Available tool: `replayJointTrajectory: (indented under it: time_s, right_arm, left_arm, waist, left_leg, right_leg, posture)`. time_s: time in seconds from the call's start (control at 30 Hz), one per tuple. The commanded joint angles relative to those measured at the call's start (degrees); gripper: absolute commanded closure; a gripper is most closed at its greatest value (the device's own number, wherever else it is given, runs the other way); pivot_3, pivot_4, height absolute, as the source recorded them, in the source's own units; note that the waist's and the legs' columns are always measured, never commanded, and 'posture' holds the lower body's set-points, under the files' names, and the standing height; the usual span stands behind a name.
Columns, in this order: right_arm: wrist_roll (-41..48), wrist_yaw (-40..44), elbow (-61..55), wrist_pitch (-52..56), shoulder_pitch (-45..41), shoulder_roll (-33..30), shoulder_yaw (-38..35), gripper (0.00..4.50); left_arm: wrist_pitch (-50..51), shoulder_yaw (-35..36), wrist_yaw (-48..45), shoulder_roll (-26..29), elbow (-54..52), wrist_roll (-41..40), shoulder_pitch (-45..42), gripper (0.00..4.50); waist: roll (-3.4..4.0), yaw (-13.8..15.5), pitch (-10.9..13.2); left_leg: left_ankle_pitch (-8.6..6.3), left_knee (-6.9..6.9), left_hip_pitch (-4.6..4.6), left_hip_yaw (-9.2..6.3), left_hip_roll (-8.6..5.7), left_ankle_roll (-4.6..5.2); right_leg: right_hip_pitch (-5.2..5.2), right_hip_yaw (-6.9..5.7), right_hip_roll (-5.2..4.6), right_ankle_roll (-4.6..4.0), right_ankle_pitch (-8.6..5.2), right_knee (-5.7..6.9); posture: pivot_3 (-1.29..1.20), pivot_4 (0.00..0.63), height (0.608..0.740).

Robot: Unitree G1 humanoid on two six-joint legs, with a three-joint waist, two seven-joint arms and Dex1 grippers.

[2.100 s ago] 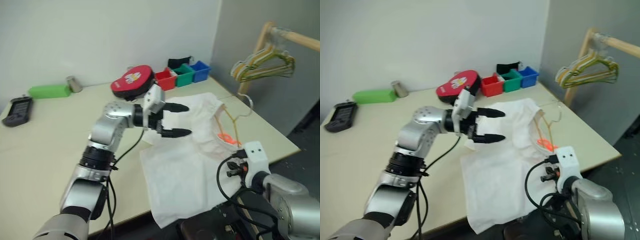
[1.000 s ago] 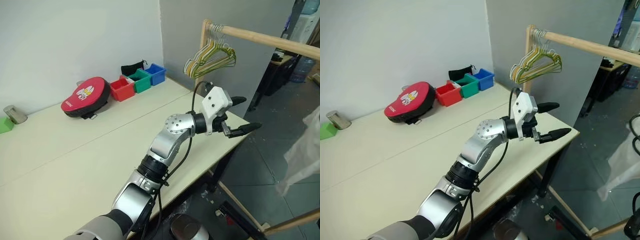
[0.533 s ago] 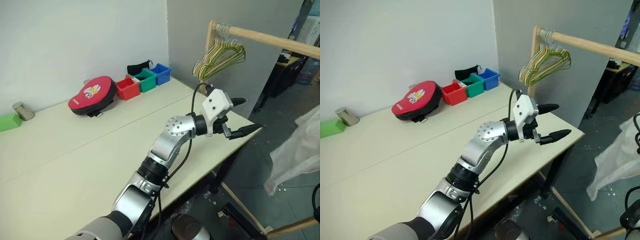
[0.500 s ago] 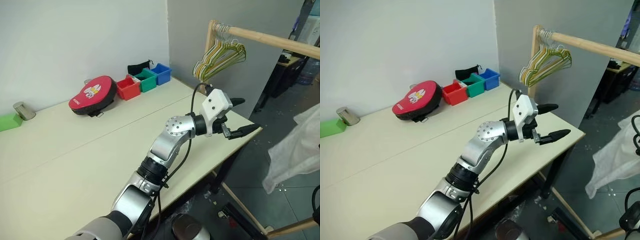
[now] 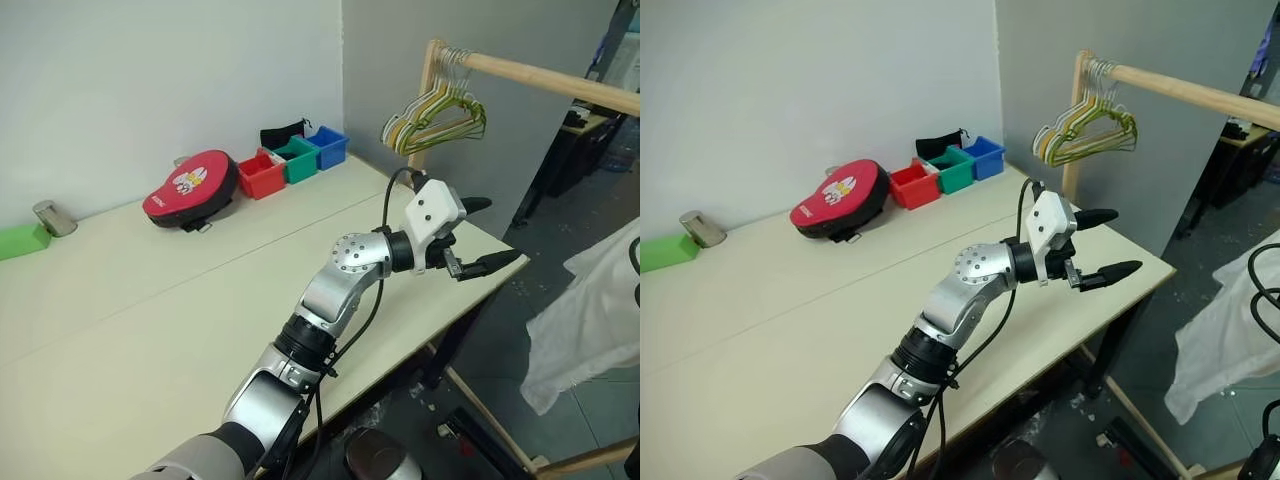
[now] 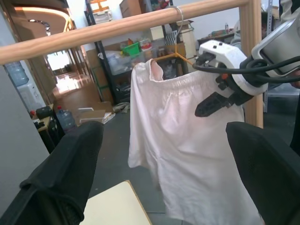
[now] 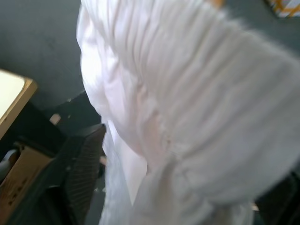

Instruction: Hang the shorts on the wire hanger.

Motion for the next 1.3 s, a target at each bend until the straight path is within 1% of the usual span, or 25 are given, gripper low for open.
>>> replayJointTrajectory:
  time_s: [0.03, 0.17, 0.23, 0.3, 0.37, 0.43, 0.53, 0.6, 0.63, 0.67, 0.73, 0.77, 0.83, 0.87, 0.97, 1.0, 1.03, 1.07, 1.1, 1.17, 1.2, 1.3]
  right_arm:
    - [-2.6, -2.8, -8.6, 0.4, 0.9, -2.7, 0.4, 0.01]
    - [-4.3, -4.4, -13.8, 0.4, 1.4, -3.8, 2.2, 0.01]
    - [-7.0, -6.7, -17.5, 0.4, 1.5, -5.6, 4.8, 0.01]
    - [-8.7, -8.6, -20.6, 0.4, 0.0, -5.6, 7.4, 0.01]
    - [-9.8, -11.0, -23.3, 0.4, -3.1, -4.2, 12.2, 0.01]
    - [-10.3, -12.8, -24.8, 0.4, -6.1, -2.1, 17.1, 0.01]
    - [-10.6, -15.2, -25.7, 0.4, -10.2, 3.9, 22.9, 0.01]
    - [-9.6, -15.9, -25.6, -0.1, -12.6, 8.6, 26.8, 0.01]
    - [-8.5, -16.0, -23.9, -2.8, -12.9, 13.7, 29.1, 0.01]
    - [-7.7, -16.5, -21.3, -7.1, -12.7, 18.4, 31.0, 0.01]
    - [-6.3, -16.6, -17.1, -13.8, -12.3, 25.1, 33.9, 0.01]
    - [-5.9, -16.5, -15.5, -16.0, -12.3, 27.0, 34.8, 0.01]
    - [-4.9, -17.4, -8.4, -25.4, -10.7, 33.0, 35.9, 0.01]
    - [-5.5, -18.8, -4.3, -30.4, -10.2, 35.1, 37.0, 0.01]
    - [-5.9, -19.9, 3.8, -39.7, -9.6, 38.6, 38.8, 0.01]
    - [-4.8, -18.5, 5.7, -42.0, -9.1, 39.3, 38.9, 0.01]
    - [-3.7, -17.1, 7.5, -44.3, -8.6, 40.0, 38.7, 0.01]
    - [-3.2, -16.4, 9.3, -46.4, -8.3, 40.7, 39.1, 0.01]
    - [-3.1, -16.1, 10.5, -47.9, -8.1, 41.1, 39.4, 0.01]
    - [-2.1, -14.4, 13.0, -50.1, -7.5, 42.0, 40.3, 0.01]
    - [-1.7, -13.4, 13.7, -50.9, -6.8, 42.0, 40.9, 0.01]
    - [-1.6, -12.6, 15.9, -52.5, -6.1, 42.7, 42.5, 0.01]
  left_arm:
    - [-1.5, 0.5, -0.9, -0.1, -0.4, -0.5, -1.1, 0.00]
    - [-1.8, 0.8, -1.3, -0.1, 0.7, -0.5, -1.3, 0.00]
    - [-1.8, 1.1, -1.6, 0.2, 1.3, -0.4, -1.6, 0.00]
    - [-1.3, 1.5, -1.3, 1.2, 2.0, 0.0, -1.9, 0.00]
    - [0.2, 3.1, -0.2, 2.0, 2.7, -0.4, -2.2, 0.00]
    - [1.1, 4.6, 1.9, 3.6, 3.8, 0.2, -2.2, 0.00]
    - [1.1, 6.9, 5.6, 5.9, 5.3, 1.5, -1.8, 0.00]
    - [2.3, 9.0, 9.7, 7.0, 5.7, 2.2, -1.4, 0.00]
    - [3.3, 10.8, 13.2, 8.2, 5.5, 3.1, -0.3, 0.00]
    - [4.2, 12.5, 16.6, 9.5, 5.2, 4.0, 0.9, 0.00]
    - [5.5, 15.1, 20.8, 11.2, 4.3, 4.8, 2.9, 0.00]
    - [5.9, 16.0, 21.7, 11.8, 4.1, 4.7, 3.4, 0.00]
    - [7.6, 17.2, 25.5, 13.6, -0.6, 6.6, 8.6, 0.00]
    - [8.3, 18.2, 26.9, 14.6, -2.6, 7.0, 11.2, 0.00]
    - [11.3, 20.6, 29.8, 16.0, -7.1, 6.8, 16.5, 0.00]
    - [13.0, 21.3, 31.2, 15.7, -9.6, 6.7, 18.7, 0.00]
    - [14.6, 21.8, 32.9, 15.6, -12.0, 7.1, 20.7, 0.00]
    - [15.8, 22.5, 34.1, 15.7, -13.9, 7.3, 22.3, 0.00]
    - [16.7, 23.0, 34.9, 15.8, -15.2, 7.4, 23.2, 0.00]
    - [18.1, 23.9, 36.5, 15.9, -18.2, 7.6, 25.7, 0.00]
    - [19.1, 24.0, 37.4, 15.6, -20.2, 7.8, 27.3, 0.00]
    - [21.4, 25.4, 38.9, 15.5, -23.1, 7.0, 29.9, 0.00]
  waist:
    - [0.00, -0.1, 0.0]
    - [-0.01, -0.9, 0.0]
    - [-0.01, -1.6, 0.0]
    - [-0.01, -2.0, 0.0]
    - [-0.01, -2.9, 0.0]
    - [-0.01, -4.3, 0.0]
    - [-0.05, -5.0, 0.0]
    - [-0.08, -5.1, 0.0]
    - [-0.07, -5.1, 0.0]
    - [-0.07, -4.8, 0.0]
    - [-0.01, -4.5, -0.2]
    - [-0.04, -4.1, -0.2]
    - [-0.02, -2.3, -0.2]
    - [-0.02, -0.8, -0.2]
    - [-0.02, 3.8, -0.3]
    - [-0.01, 6.7, -0.3]
    - [-0.01, 8.6, -0.3]
    - [-0.02, 10.3, -0.3]
    - [-0.01, 13.4, -0.3]
    - [-0.02, 17.7, -0.3]
    - [-0.01, 19.9, -0.3]
    - [-0.01, 25.0, -0.3]
  left_leg:
    - [0.00, 0.00, 0.00, 0.00, 0.00, 0.00]
    - [0.00, 0.00, 0.00, 0.00, -0.02, 0.00]
    - [0.00, 0.00, -0.02, -0.02, -0.02, 0.00]
    - [-0.01, -0.01, -0.02, 0.01, -0.01, -0.01]
    - [-0.01, -0.01, -0.01, -0.01, -0.01, -0.01]
    - [-0.02, -0.01, 0.01, 0.00, -0.01, -0.01]
    - [-0.01, 0.00, 0.04, -0.03, -0.02, -0.01]
    - [-0.01, -0.01, 0.03, -0.05, -0.02, 0.00]
    - [-0.01, -0.04, 0.01, -0.09, -0.03, 0.00]
    - [-0.01, -0.05, 0.01, -0.09, -0.02, 0.00]
    - [0.00, -0.12, 0.05, -0.16, 0.07, 0.01]
    - [0.00, -0.12, 0.06, -0.22, 0.10, 0.01]
    - [0.01, -0.13, 0.05, -0.28, 0.06, 0.03]
    - [0.01, -0.15, 0.05, -0.30, 0.08, 0.03]
    - [0.01, -0.22, -0.05, -0.34, 0.01, 0.03]
    - [0.02, -0.22, -0.18, -0.36, -0.03, 0.03]
    - [0.02, -0.20, -0.55, -0.39, -0.10, 0.03]
    - [0.02, -0.06, -0.90, -0.41, -0.12, 0.03]
    - [0.02, 0.03, -1.07, -0.42, -0.14, 0.02]
    - [0.05, 0.22, -1.88, -0.54, -0.19, -0.02]
    - [0.09, 0.22, -2.06, -0.56, -0.20, -0.08]
    - [0.10, 0.20, -2.15, -0.70, -0.23, -0.12]
  right_leg:
    - [-0.01, -0.01, 0.00, -0.01, -0.01, 0.00]
    - [-0.03, -0.01, -0.03, -0.08, -0.05, -0.01]
    - [-0.03, -0.03, -0.04, -0.07, -0.05, -0.04]
    - [-0.04, -0.01, -0.04, -0.07, -0.06, -0.05]
    - [-0.06, -0.02, -0.04, -0.11, -0.08, -0.05]
    - [-0.06, 0.00, -0.05, -0.15, -0.10, -0.04]
    - [-0.04, -0.04, -0.10, -0.15, -0.10, -0.06]
    - [-0.03, -0.05, -0.10, 0.00, -0.02, -0.05]
    - [-0.04, -0.10, -0.13, 0.20, 0.09, -0.02]
    - [-0.08, -0.09, -0.12, 0.23, 0.11, -0.01]
    - [-0.06, -0.10, -0.08, 0.34, 0.16, 0.04]
    - [-0.06, -0.14, -0.04, 0.38, 0.18, 0.09]
    - [-0.12, -0.17, -0.05, 0.44, 0.21, 0.19]
    - [-0.13, -0.19, -0.05, 0.45, 0.22, 0.19]
    - [-0.43, -0.21, -0.15, 0.52, 0.29, 0.36]
    - [-0.57, -0.25, -0.22, 0.48, 0.32, 0.42]
    - [-1.01, -0.28, -0.27, 0.25, 0.46, 0.57]
    - [-1.33, -0.30, -0.27, 0.28, 0.44, 0.77]
    - [-1.55, -0.30, -0.34, 0.34, 0.40, 0.94]
    - [-2.44, -0.39, -0.56, 0.34, 0.40, 1.22]
    - [-2.67, -0.39, -0.59, 0.33, 0.41, 1.28]
    - [-2.76, -0.44, -0.63, 0.32, 0.41, 1.21]
  posture:
    - [-0.64, 0.015, 0.740]
    - [-0.67, 0.015, 0.740]
    - [-0.68, 0.018, 0.740]
    - [-0.68, 0.024, 0.740]
    - [-0.68, 0.024, 0.740]
    - [-0.67, 0.027, 0.740]
    - [-0.64, 0.021, 0.740]
    - [-0.63, 0.019, 0.740]
    - [-0.58, 0.012, 0.740]
    - [-0.55, 0.009, 0.740]
    - [-0.52, 0.006, 0.740]
    - [-0.48, 0.001, 0.740]
    - [-0.40, 0.000, 0.740]
    - [-0.35, 0.000, 0.740]
    - [-0.27, 0.000, 0.740]
    - [-0.25, 0.000, 0.740]
    - [-0.23, 0.000, 0.740]
    - [-0.18, 0.000, 0.740]
    - [-0.18, 0.000, 0.740]
    - [-0.12, 0.000, 0.740]
    - [-0.11, 0.000, 0.740]
    - [-0.05, 0.007, 0.740]
